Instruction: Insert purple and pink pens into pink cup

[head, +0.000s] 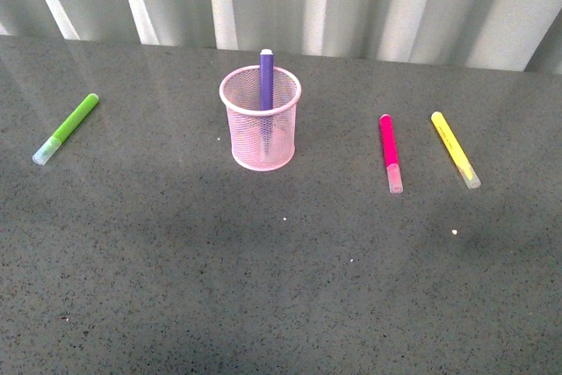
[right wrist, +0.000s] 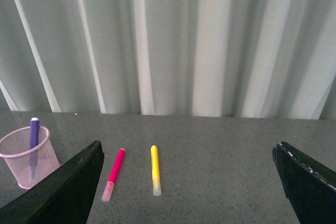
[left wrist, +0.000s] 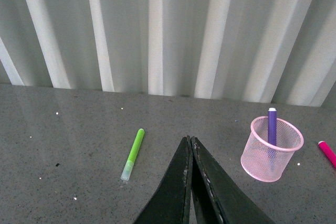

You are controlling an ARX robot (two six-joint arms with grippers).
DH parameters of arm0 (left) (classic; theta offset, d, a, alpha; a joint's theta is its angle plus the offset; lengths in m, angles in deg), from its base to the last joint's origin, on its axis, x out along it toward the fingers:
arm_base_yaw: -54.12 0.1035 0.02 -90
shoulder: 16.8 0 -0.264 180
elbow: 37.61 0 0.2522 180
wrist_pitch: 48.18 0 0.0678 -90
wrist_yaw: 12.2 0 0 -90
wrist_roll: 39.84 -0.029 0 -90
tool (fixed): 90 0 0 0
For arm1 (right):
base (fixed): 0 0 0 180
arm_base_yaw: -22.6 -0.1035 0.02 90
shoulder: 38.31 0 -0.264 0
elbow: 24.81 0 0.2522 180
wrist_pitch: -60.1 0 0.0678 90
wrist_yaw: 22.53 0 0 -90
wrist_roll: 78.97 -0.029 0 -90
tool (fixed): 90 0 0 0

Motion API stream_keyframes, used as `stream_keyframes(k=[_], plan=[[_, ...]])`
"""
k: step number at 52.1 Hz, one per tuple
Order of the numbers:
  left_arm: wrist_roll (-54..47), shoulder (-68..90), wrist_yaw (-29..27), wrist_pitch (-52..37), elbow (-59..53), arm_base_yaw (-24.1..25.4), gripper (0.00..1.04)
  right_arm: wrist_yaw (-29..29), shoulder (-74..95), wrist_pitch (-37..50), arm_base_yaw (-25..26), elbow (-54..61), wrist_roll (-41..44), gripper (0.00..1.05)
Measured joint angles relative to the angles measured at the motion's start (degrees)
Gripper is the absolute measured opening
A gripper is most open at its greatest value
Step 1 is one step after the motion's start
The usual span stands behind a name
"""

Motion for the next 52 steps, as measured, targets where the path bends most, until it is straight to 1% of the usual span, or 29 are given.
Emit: stream_keyframes(k=[26,46,52], plan=[[-0.02,-15.34,0.00,14.49,-0.02,0.00,0.04,0.00,0.00,0.00,0.00,0.00,0.00,0.98],[-0.02,-22.47,0.00,21.64,-0.02,0.00,0.04,0.00,0.00,0.00,0.00,0.00,0.00,0.98],[-0.02,-29.66,0.02,30.71,-0.02,0.00,0.04,0.02,0.00,0.00,0.00,0.00,0.00,0.98]])
